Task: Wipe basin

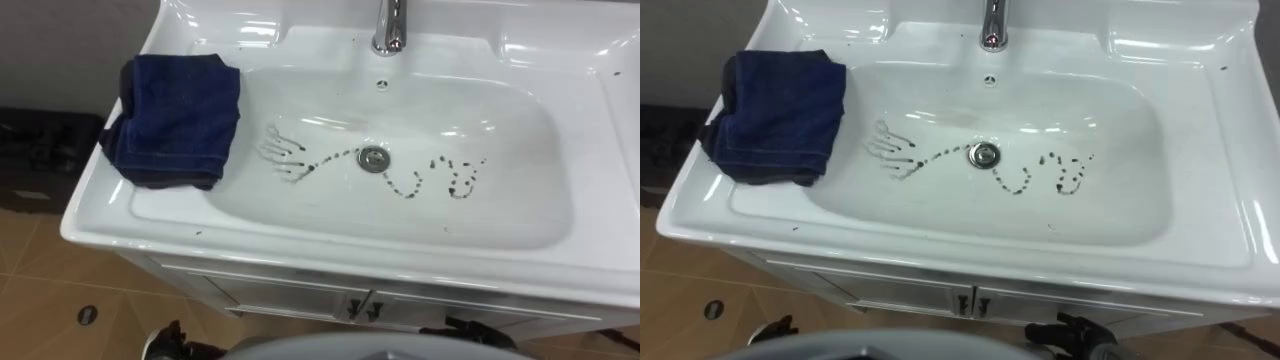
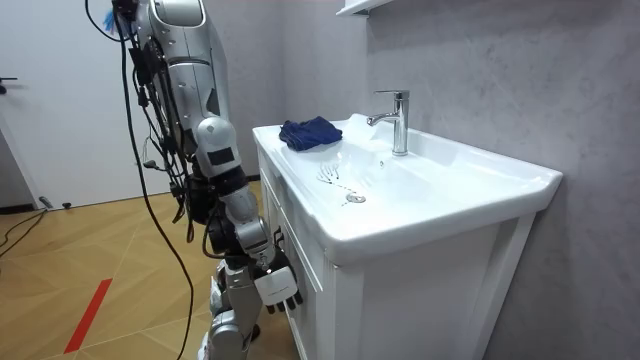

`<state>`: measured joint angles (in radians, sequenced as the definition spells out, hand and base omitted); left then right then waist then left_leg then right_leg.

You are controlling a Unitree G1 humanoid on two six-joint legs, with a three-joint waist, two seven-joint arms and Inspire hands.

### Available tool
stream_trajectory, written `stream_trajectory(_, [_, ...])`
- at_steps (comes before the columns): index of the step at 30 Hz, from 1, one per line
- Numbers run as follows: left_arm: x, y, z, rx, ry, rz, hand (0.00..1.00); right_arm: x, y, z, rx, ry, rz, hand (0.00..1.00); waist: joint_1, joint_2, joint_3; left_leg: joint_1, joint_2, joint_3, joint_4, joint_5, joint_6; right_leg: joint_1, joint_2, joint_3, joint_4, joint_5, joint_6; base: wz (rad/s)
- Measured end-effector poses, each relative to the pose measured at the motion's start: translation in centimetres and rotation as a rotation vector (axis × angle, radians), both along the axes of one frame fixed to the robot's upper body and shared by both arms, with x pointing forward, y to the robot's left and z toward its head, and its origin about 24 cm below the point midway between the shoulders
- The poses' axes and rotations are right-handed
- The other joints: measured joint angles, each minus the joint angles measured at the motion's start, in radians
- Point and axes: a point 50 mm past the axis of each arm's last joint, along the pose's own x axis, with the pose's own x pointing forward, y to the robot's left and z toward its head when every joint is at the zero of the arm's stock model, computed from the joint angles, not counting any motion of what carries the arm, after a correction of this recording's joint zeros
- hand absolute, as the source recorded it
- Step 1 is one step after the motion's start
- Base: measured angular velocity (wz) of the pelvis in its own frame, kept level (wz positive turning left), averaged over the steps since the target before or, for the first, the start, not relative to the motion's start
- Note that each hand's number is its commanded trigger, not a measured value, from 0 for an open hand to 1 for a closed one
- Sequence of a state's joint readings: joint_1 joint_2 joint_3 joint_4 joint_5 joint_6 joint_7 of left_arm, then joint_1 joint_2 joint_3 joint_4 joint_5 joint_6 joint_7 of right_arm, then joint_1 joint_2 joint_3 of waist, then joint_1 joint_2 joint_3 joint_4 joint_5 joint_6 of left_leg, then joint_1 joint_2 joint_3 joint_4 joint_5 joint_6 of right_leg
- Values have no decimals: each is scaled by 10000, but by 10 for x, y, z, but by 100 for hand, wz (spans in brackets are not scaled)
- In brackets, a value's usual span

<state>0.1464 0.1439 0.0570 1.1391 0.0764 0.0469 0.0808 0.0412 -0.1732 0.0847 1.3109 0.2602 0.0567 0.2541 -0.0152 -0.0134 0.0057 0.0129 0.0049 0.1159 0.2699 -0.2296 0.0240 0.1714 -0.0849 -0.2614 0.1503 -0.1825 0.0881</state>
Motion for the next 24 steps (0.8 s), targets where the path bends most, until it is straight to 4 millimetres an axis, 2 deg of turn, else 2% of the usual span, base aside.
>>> stream_trajectory(9, [0,0,0,-47,-8,-55,0,3,-1,1,-147,-4,392,0,68,-23,-18,15,20,213,-40,2,4,-88,-8,114,3,30,-48,-6])
stream_trajectory(15, [-1,1,0,-71,18,-58,0,2,-3,0,-428,44,440,0,206,-28,-2,22,30,224,-56,2,4,-99,-8,129,3,34,-54,-1])
stream_trajectory(24, [-2,0,0,-140,-70,476,0,7,-5,2,-862,-126,748,0,197,15,-2,-11,33,201,-54,0,4,-131,-7,106,2,36,-57,0])
